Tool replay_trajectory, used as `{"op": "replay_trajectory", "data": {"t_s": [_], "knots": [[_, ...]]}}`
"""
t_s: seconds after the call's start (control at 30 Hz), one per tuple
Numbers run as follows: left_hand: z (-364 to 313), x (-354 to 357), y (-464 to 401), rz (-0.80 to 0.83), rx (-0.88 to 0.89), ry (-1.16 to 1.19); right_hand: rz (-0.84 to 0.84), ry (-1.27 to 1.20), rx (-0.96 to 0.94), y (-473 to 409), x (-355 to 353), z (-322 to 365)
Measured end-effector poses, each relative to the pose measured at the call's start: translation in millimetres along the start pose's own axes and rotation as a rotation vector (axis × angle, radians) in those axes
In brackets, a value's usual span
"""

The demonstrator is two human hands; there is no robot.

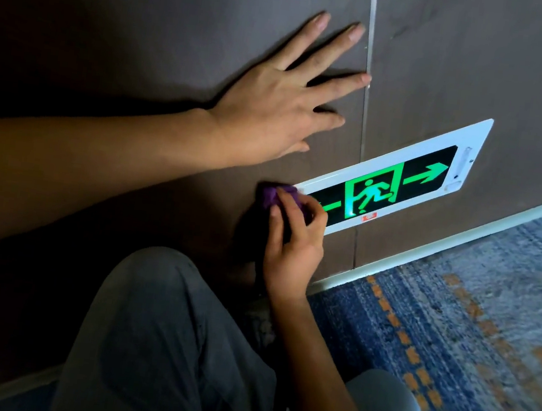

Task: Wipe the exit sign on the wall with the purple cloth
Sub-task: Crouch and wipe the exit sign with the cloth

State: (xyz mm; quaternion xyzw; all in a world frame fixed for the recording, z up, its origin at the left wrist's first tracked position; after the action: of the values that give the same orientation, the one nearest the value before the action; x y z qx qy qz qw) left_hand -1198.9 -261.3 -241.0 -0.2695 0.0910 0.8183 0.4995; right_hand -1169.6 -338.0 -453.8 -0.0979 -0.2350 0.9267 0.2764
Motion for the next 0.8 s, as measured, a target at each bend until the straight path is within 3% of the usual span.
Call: {"op": "replay_trajectory", "data": {"t_s": [0.13, 0.37, 0.6, 0.8], "knots": [[-0.7, -0.1, -0.6, 0.011, 0.013, 0.002, 0.037, 0.004, -0.106, 0.3, 17.7, 8.3], [-0.6, 2.7, 0.3, -0.019, 0.002, 0.003, 0.073, 0.05, 0.112, 36.3, 16.6, -38.4], [-0.3, 5.1, 0.7, -0.026, -0.001, 0.005, 0.157, 0.125, 0.137, 44.6, 17.0, -59.7], [-1.8, 2.4, -0.8, -0.018, 0.0, -0.003, 0.27, 0.19, 0.278, 63.9, 8.6, -88.1]]}}
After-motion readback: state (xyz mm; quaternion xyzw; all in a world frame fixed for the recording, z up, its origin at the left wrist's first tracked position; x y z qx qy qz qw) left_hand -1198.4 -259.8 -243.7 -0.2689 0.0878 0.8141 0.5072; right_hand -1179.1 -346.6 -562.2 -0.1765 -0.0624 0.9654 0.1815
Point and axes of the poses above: each hand's wrist, its own y-axis away from the middle knuckle, its own x-axis out of the palm, z = x × y, the point moved 2 cm from there along -y, towards the middle knuckle, and after that the axes turned 3 degrees about -x, right-handed, at the moved point
